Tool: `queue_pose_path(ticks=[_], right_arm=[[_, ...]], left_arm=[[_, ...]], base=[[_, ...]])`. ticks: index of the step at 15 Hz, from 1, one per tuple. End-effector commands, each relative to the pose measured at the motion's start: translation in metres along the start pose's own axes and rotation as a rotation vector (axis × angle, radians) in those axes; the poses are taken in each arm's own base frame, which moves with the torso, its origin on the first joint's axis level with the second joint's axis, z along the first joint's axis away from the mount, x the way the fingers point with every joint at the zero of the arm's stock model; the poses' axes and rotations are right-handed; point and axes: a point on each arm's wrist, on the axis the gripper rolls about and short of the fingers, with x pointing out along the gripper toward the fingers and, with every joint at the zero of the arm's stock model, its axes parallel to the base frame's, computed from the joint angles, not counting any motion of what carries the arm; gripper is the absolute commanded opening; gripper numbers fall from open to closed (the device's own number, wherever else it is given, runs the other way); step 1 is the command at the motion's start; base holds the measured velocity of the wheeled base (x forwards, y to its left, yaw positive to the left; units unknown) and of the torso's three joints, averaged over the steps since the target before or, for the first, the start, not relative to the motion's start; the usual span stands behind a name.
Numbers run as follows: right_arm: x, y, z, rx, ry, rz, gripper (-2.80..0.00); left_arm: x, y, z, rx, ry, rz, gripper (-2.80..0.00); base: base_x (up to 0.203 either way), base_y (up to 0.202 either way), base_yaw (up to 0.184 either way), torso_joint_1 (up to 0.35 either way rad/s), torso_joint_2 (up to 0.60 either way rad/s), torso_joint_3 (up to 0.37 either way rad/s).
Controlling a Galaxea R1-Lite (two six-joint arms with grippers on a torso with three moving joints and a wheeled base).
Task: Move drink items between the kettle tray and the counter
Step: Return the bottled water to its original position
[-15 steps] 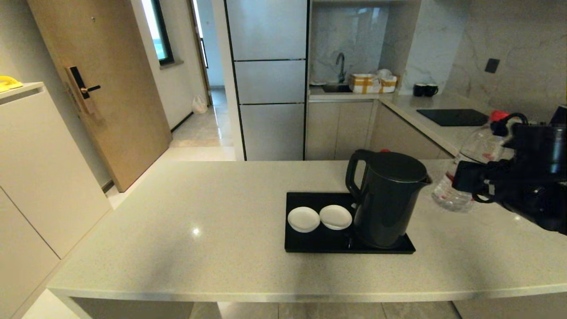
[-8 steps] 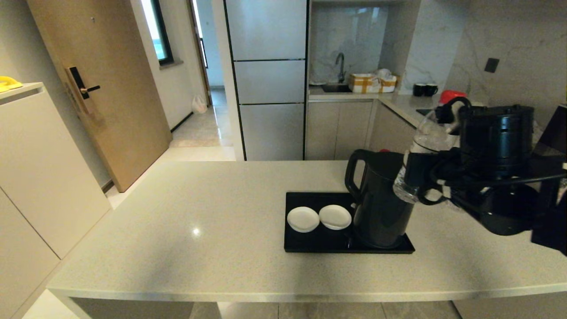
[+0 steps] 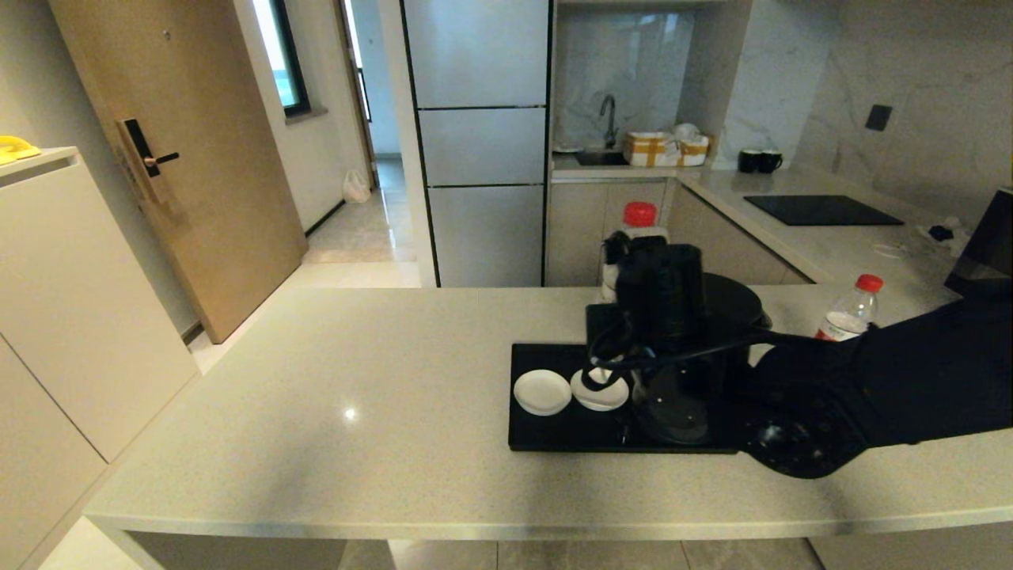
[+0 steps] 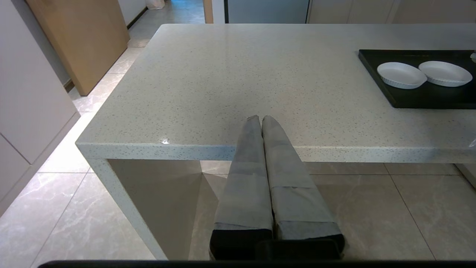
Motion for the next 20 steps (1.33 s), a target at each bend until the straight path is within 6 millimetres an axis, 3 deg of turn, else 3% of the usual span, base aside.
queue_pose_path(ticks=[1, 3, 6, 9, 12, 20], right_arm=[[0.03, 0.03, -0.043, -0.068, 0.064, 0.002, -2.8], [0.049, 0.038, -0.065, -0.084, 0.093, 0.002, -2.8], [0.084, 0.02, -0.084, -0.05, 0.133, -0.021, -2.8], [0.105, 0.006, -0.095, 0.026, 0.164, -0.035, -2.8], [0.116, -0.005, -0.098, 0.05, 0.179, -0.029, -2.8], [0.143, 0.002, -0.12, 0.084, 0.186, -0.048, -2.8]], left_arm=[[0.0, 0.0, 0.0, 0.0, 0.001, 0.0, -2.8], [0.0, 0.0, 0.0, 0.0, 0.001, 0.0, -2.8], [0.0, 0.0, 0.0, 0.0, 0.001, 0.0, -2.8], [0.0, 0.0, 0.0, 0.0, 0.001, 0.0, -2.8], [0.0, 0.0, 0.0, 0.0, 0.001, 0.0, -2.8], [0.0, 0.0, 0.0, 0.0, 0.001, 0.002, -2.8]], base=[[0.0, 0.0, 0.0, 0.0, 0.0, 0.0], [0.0, 0.0, 0.0, 0.0, 0.0, 0.0], [0.0, 0.0, 0.0, 0.0, 0.0, 0.0], [0.0, 0.0, 0.0, 0.0, 0.0, 0.0], [0.0, 0.0, 0.0, 0.0, 0.0, 0.0], [0.0, 0.0, 0.0, 0.0, 0.0, 0.0]])
